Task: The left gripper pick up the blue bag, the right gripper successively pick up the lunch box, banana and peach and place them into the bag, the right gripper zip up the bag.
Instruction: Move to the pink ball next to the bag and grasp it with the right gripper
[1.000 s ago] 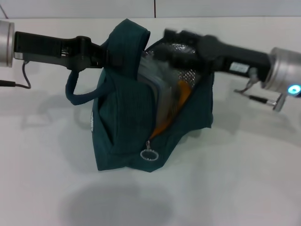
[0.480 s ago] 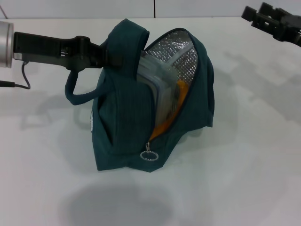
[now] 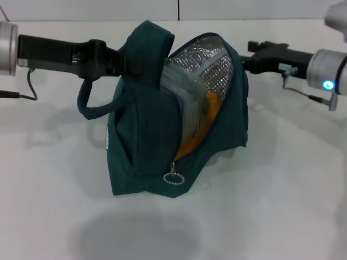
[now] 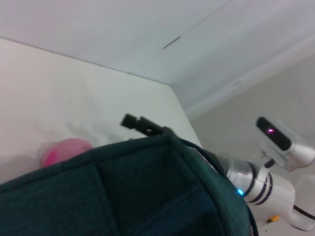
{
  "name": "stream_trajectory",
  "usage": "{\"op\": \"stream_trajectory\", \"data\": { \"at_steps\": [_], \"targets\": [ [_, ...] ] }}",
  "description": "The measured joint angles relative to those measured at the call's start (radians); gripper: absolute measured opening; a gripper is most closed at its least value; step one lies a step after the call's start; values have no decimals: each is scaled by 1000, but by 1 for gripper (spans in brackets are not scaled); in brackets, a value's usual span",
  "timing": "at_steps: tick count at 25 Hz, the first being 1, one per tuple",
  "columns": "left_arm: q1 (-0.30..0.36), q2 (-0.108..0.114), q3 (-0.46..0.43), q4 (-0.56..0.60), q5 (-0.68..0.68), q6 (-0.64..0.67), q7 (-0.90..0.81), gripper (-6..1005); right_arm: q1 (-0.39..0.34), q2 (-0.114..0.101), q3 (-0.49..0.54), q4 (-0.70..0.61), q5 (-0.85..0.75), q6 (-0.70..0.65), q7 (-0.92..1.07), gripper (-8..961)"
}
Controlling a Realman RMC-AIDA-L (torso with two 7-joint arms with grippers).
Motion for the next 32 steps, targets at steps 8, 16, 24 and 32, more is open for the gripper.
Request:
{"op": "stream_trajectory", "data": {
  "at_steps": [8,16,24,32],
  "targets": [
    [-10,-2,1,0,-1,-1,4,37,51,5,-92,64,-3,48,38,860],
    [-14,-2,1,0,-4,-3,13,37,87,6,-218,56,3,135,81,860],
    [-23,-3,1,0,-4,-3,16,37,104,6,-260,64,2,146,81,851],
    [-20,-10,1,0,-5,-2,16,37,102,6,-290,41,-4,150,69,764]
  ]
}}
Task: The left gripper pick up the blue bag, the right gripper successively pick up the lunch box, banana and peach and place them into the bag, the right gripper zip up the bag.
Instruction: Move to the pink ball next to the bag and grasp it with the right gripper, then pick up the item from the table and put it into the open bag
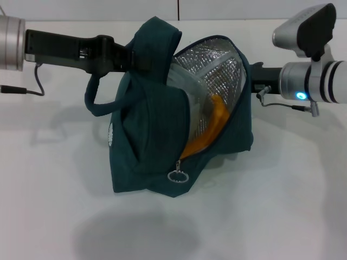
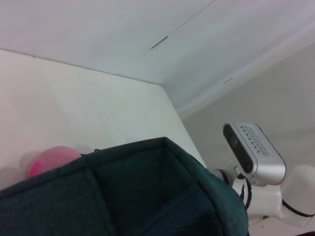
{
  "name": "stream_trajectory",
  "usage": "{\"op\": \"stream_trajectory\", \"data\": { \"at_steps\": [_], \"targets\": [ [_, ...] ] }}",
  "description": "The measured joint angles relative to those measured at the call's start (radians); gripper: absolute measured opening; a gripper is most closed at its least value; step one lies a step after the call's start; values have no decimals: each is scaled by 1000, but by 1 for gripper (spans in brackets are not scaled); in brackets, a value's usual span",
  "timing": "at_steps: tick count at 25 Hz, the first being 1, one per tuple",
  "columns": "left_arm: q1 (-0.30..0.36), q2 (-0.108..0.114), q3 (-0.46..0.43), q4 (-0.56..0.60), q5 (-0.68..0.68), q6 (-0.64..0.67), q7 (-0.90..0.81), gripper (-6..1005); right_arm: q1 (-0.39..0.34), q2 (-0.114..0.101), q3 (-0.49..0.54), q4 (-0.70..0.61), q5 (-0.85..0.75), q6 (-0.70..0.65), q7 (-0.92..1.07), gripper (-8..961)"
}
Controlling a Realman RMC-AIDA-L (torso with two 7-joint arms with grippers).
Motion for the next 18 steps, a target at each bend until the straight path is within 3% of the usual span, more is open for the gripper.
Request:
{"op": "stream_trajectory", "data": {
  "at_steps": [6,12,14,18],
  "targets": [
    [-3,0,0,0,0,2,0,37,-1,0,-19,-7,-1,10,-2,676],
    [-4,1,0,0,0,2,0,37,-1,0,-21,-9,-1,19,-2,430],
    [-2,2,0,0,0,2,0,37,-2,0,-21,-15,-1,20,-2,253],
    [1,4,0,0,0,3,0,37,-21,-1,-21,-44,-1,21,-4,212]
  ]
}}
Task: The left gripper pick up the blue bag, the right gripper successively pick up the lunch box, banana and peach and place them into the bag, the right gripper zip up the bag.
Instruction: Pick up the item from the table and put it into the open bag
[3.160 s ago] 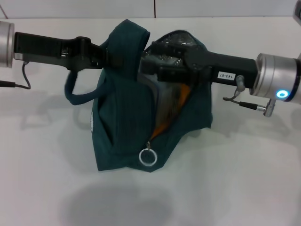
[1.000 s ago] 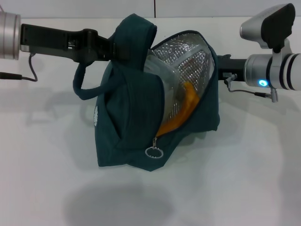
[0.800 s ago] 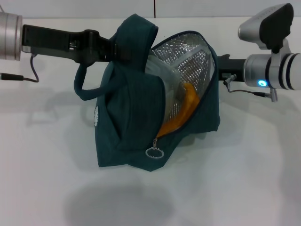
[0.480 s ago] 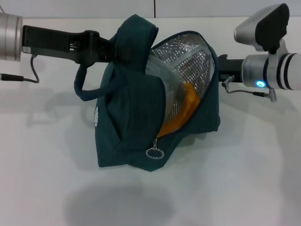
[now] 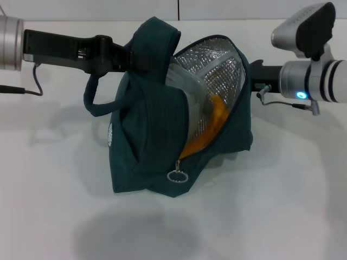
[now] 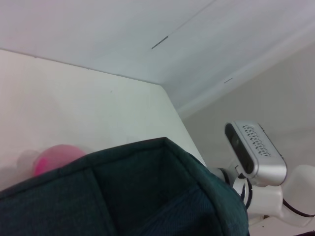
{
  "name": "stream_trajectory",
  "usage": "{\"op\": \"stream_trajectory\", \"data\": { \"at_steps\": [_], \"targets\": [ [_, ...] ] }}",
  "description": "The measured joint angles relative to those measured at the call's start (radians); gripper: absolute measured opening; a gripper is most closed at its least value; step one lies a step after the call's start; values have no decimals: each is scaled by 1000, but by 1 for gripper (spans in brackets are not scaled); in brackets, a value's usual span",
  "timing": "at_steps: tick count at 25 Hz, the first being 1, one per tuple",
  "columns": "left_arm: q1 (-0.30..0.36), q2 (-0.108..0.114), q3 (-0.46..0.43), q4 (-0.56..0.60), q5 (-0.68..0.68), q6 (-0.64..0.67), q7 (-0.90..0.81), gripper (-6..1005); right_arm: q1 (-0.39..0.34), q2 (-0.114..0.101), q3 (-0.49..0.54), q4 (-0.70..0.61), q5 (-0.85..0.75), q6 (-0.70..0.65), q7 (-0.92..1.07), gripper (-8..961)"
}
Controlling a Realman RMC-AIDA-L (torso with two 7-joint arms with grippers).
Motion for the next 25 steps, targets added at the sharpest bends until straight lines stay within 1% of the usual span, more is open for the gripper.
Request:
{"op": "stream_trajectory", "data": {
  "at_steps": [7,11,13,14,17,18,21,23,25],
  "targets": [
    [3,3,-5,0,0,1,-1,37,-98,-6,24,-120,6,7,-23,157],
    [7,4,-6,0,0,1,-2,37,-174,-5,123,-189,8,-19,-59,132],
    [10,5,-6,0,0,1,-3,37,-219,-3,190,-227,24,-65,-84,119],
    [11,5,-6,0,0,1,-3,37,-237,-4,219,-237,40,-99,-99,115],
    [18,5,-7,0,0,1,-5,37,-291,-10,324,-252,113,-263,-136,104],
    [21,6,-7,0,0,1,-5,37,-306,-12,357,-253,129,-326,-141,100],
    [30,8,-7,0,0,1,-5,37,-343,-12,466,-256,164,-573,-152,88],
    [32,8,-7,0,0,1,-5,37,-350,-12,493,-253,178,-689,-156,81],
    [32,9,-7,0,-5,0,-5,37,-343,-15,483,-247,183,-832,-153,69]
  ]
}}
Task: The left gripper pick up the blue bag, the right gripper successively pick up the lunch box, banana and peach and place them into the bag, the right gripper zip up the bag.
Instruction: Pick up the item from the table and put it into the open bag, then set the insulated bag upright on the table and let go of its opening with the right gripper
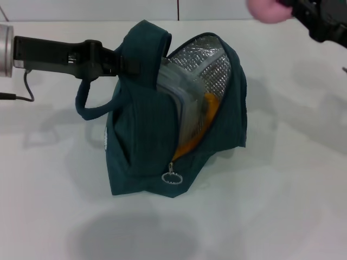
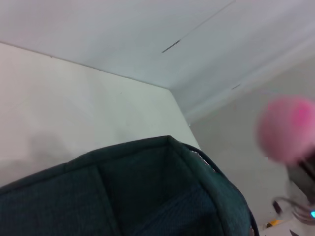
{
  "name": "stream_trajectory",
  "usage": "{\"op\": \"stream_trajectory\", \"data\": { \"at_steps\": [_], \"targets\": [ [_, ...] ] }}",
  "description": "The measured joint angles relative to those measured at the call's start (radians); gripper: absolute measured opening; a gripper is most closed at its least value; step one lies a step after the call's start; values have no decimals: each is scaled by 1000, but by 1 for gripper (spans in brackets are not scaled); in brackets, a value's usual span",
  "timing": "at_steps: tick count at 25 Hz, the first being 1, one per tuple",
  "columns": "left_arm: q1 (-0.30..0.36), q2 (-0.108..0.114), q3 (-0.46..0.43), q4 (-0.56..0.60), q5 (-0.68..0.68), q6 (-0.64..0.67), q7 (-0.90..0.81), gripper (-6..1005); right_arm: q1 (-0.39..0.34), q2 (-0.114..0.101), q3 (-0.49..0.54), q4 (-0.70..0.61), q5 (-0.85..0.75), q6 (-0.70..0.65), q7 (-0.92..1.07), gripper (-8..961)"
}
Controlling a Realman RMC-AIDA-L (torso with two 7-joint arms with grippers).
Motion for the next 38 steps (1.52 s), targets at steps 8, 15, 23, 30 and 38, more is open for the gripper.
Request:
{"op": "stream_trajectory", "data": {
  "at_steps": [8,15,23,30,38],
  "targets": [
    [0,1,0,0,-7,-4,0,37,38,4,-206,0,-5,-59,-3,56],
    [8,1,0,0,-8,-5,-4,37,45,3,-275,2,-6,-14,3,90],
    [11,-1,0,0,-8,-5,-4,37,42,6,-272,3,-6,-6,9,219],
    [9,-2,2,0,-8,-5,-3,37,43,6,-273,6,-7,-7,11,412],
    [12,-4,0,0,-8,-4,-1,37,0,-1,-245,14,58,-22,46,757]
  ]
}}
